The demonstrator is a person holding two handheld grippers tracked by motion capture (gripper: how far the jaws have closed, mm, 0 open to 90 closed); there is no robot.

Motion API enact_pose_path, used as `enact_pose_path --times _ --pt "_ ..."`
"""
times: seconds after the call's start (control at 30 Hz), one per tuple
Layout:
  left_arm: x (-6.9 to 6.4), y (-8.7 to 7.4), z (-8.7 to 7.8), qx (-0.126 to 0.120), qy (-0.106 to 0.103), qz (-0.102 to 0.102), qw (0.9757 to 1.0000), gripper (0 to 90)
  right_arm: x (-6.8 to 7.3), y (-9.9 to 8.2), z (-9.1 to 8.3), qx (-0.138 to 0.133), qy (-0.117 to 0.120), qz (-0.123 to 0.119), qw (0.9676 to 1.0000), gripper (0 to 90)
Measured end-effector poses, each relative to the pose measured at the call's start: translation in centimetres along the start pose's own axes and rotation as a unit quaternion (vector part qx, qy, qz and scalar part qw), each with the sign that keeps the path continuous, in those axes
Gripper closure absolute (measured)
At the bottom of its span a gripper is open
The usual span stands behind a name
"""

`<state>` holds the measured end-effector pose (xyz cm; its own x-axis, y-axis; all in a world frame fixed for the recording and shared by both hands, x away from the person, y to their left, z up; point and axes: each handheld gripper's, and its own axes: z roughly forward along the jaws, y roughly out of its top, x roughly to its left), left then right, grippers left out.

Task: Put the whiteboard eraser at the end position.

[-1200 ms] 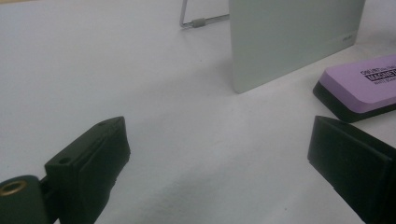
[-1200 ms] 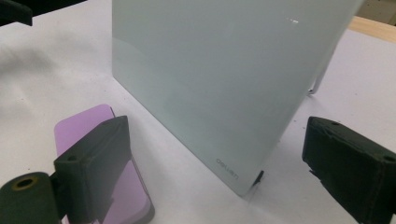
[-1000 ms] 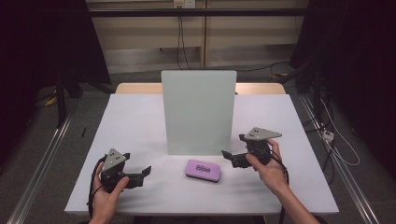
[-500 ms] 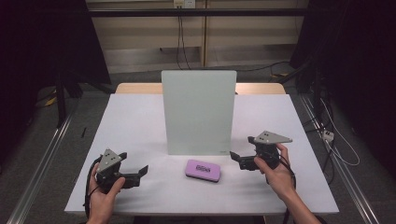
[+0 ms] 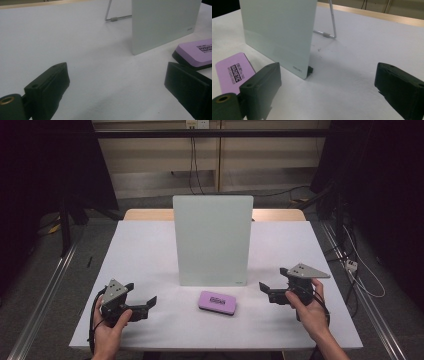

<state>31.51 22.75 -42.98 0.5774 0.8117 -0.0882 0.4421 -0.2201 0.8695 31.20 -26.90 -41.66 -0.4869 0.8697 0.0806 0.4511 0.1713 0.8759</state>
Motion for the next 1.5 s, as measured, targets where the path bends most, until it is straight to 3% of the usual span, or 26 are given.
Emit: enact_pose_path --times 0.8,1.03,1.3,1.5 --pt "0.2 0.1 -0.3 -0.008 0.017 0.002 0.9998 5.6 -1.7 -4.0 -3.4 -0.006 -0.046 0.028 0.9985 7.0" --pt "0.3 0.0 -0.5 -0.012 0.024 -0.001 0.9996 5.6 -1.8 -5.0 -3.6 -0.007 -0.052 0.036 0.998 7.0" --pt "0.4 0.0 -0.6 -0.015 0.03 -0.007 0.9994 5.6 -1.5 -5.3 -3.4 -0.002 -0.051 0.016 0.9985 7.2" --pt "0.5 0.0 -0.6 -0.014 0.031 -0.011 0.9994 5.6 -1.6 -5.3 -3.2 -0.005 -0.049 0.023 0.9985 7.2"
